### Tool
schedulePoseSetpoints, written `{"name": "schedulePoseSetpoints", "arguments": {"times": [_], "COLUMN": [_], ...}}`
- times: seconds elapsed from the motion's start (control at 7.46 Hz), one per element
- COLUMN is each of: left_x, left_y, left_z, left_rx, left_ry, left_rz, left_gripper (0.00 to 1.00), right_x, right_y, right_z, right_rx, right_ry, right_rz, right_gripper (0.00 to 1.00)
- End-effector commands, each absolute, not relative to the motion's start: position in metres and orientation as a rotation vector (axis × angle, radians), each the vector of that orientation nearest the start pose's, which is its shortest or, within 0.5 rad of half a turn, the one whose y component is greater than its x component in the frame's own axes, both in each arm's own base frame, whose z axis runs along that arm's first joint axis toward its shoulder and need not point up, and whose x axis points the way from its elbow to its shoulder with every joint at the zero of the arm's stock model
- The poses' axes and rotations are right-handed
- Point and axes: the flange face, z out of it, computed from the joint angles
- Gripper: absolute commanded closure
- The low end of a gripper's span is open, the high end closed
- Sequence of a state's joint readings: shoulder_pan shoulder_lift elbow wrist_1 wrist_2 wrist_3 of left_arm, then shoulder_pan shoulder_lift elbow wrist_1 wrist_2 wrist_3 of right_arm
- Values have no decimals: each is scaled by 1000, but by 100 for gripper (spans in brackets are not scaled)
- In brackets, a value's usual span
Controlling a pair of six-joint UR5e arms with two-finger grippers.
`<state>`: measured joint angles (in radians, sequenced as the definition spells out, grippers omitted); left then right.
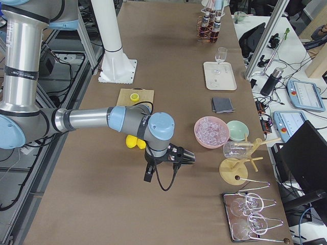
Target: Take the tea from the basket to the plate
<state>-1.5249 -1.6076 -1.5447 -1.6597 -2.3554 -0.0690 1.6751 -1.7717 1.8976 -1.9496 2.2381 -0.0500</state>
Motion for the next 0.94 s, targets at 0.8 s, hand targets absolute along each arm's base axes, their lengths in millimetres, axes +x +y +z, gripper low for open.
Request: {"name": "schedulePoseSetpoints", "arguments": {"times": [0.8], "left_x": [-36], "left_y": [-536], "left_z": [583], "left_rx": [152], "left_ry": [786], "left_rz": [71], "left_gripper": [1], "right_x": [111], "right_y": [-371], "right_z": [632], "right_rx": [-195], "right_ry": [-681], "right_rz": [137], "right_gripper": [0]}}
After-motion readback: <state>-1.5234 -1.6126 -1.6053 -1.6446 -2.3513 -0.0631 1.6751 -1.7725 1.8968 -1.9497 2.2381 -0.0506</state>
